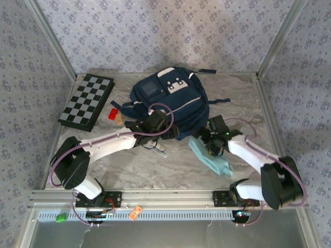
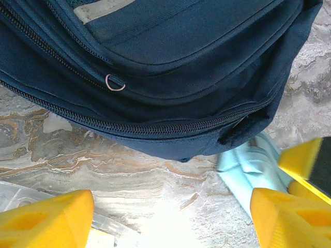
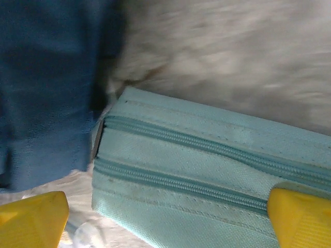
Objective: Pack the student bag
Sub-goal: Move the pencil pouch to the bottom-center of the table, then pick up the pencil pouch from the bottom-center of the table.
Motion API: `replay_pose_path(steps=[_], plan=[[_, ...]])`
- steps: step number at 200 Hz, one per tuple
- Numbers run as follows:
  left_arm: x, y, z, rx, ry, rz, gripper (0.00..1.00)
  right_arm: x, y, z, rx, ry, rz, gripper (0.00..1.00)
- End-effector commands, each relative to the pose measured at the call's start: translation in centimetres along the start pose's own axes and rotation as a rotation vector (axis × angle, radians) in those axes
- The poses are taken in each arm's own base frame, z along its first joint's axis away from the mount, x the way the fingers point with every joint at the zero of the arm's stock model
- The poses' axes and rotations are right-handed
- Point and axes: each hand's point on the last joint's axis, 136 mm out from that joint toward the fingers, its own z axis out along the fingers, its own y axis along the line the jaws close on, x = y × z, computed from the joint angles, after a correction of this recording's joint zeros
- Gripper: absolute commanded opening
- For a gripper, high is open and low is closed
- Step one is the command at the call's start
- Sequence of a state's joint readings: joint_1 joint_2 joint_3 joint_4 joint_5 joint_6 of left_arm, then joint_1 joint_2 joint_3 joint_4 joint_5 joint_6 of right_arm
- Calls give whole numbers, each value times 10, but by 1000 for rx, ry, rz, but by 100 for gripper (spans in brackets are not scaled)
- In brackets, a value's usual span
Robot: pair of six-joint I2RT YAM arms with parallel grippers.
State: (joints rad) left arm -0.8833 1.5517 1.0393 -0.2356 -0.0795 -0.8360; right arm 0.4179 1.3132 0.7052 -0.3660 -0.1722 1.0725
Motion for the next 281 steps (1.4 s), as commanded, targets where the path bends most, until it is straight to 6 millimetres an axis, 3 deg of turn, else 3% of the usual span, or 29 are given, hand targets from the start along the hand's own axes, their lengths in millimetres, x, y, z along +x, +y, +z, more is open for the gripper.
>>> replay_pose_path(steps=[1,24,51,73,87,117,166,188,229,264,281], plan=[[-7,0,-11,7,-29,-17,79,-4,30,-11,-16,-15,-75,100],[-3,-2,-15,28,-14,-39,79,-2,4,-33,69,-4,-105,100],[10,-14,-15,107,19,-107,78,-1,-55,-56,182,48,-73,100],[20,-27,-9,142,36,-125,78,10,-90,-63,253,94,-51,100],[23,-30,-4,151,44,-138,77,17,-99,-61,267,120,-71,100],[24,-27,2,135,42,-144,77,44,-89,-51,229,164,-108,100],[17,-3,-4,61,-6,-145,77,83,-46,-36,133,183,-205,100],[11,9,-10,35,-24,-141,76,90,-27,-34,126,181,-286,100],[6,23,-16,7,-35,-140,76,81,-51,-50,346,164,-520,98],[7,25,-12,6,-23,-140,76,95,-71,-40,440,256,-593,97],[8,26,-11,2,-18,-140,76,99,-74,-33,428,273,-596,92]])
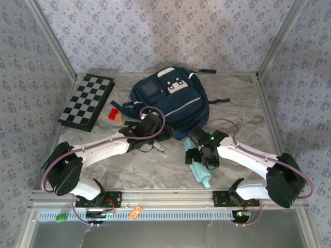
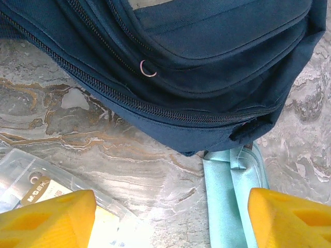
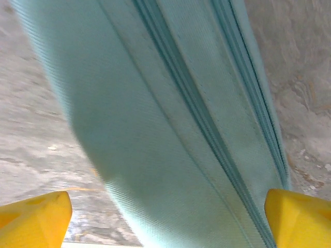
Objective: Pack the student bag
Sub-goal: Pick up the pencil pouch from the bottom-center of the table.
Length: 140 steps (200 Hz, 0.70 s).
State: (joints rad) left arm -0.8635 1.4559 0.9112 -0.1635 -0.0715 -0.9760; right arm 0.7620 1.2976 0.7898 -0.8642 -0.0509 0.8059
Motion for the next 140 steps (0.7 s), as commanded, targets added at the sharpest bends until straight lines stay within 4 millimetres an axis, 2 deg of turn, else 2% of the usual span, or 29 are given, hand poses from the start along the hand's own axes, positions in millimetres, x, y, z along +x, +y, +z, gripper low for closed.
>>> replay_pose_path(steps=[1,39,79,97,117,140], plan=[[1,8,0,-25,7,17,76,11,-15,9,70,39,-48,92],[-5,5,-3,-33,-9,78,77,8,-24,12,142,42,-63,70],[-32,6,-14,-101,-85,241,77,11,-28,4,113,36,-54,32],[-50,-2,-17,-107,-131,387,77,10,-31,-4,88,12,-38,12],[-61,-19,-11,-102,-138,602,77,8,-36,-17,48,-23,-5,7],[-69,-35,7,-105,-117,792,77,5,-40,-36,-33,-59,34,4]])
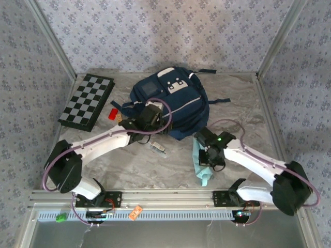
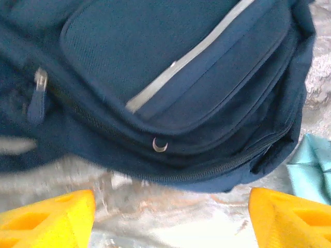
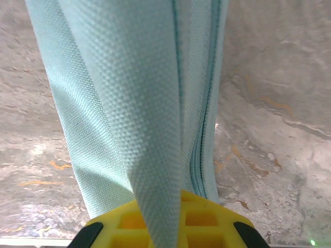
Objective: Pack the student bag
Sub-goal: Pick up the pencil pouch from the bottom-center of the table, then open the student bag at the top-center of the table.
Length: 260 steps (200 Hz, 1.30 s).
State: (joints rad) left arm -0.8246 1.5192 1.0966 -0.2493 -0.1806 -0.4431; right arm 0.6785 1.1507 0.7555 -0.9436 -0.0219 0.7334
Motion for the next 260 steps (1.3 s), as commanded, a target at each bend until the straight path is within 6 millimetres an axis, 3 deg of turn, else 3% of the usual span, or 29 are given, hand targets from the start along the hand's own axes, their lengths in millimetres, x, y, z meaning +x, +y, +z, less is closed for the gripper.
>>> replay_pose_path(steps=[1,54,90,115,141,154,197,218,260], plan=[[-19,-11,15,-6,-12,299,77,4,-11,-18,-40,-6,28,4],[-45,-34,73,-20,41,541,78,-14,-17,-43,-224,-59,180,2],[-44,-45,110,-3,88,626,80,-23,-14,-43,-263,-53,184,1],[-45,-42,134,-27,122,650,80,-30,-12,-40,-285,-52,201,0],[-52,-36,148,-61,130,649,72,-34,-11,-40,-303,-48,206,0],[-57,-34,149,-63,122,647,66,-35,-11,-41,-306,-47,208,0],[-71,-34,143,-29,103,623,21,-37,-11,-46,-316,-57,218,0],[-82,-41,128,-8,93,615,0,-40,-10,-56,-327,-80,215,0],[-149,-58,60,16,-62,566,0,-53,-5,-93,-366,-172,170,0]])
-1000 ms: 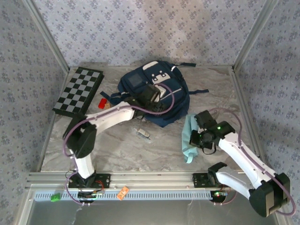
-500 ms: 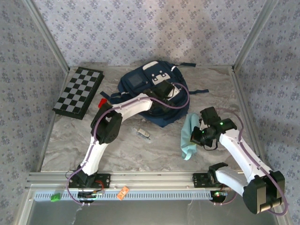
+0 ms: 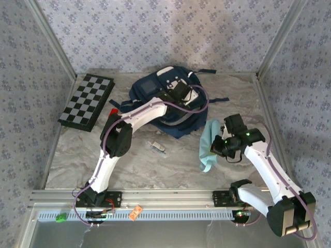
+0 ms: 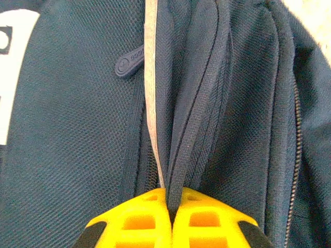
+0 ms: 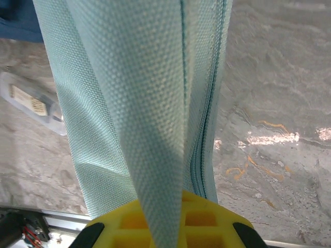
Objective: Pack the student bag
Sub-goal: Open the student bag at the top-center of the table, then place the pencil pouch in the student bag.
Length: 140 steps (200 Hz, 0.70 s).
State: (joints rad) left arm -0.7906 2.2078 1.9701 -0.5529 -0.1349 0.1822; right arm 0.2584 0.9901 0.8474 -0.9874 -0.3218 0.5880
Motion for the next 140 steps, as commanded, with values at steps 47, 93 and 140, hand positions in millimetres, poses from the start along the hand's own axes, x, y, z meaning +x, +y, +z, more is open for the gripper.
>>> replay_pose_path(steps=[47,93,140], plan=[[-89,56,-130,-43,-279,-139,0,-56,72,-31,-235,-129,-112,0],[-111,67,-160,-7,-338,-227,0,-125,125,0,-378,-197,-96,5],[-123,64,-171,38,-373,-240,0,-182,168,59,-424,-156,-166,5]])
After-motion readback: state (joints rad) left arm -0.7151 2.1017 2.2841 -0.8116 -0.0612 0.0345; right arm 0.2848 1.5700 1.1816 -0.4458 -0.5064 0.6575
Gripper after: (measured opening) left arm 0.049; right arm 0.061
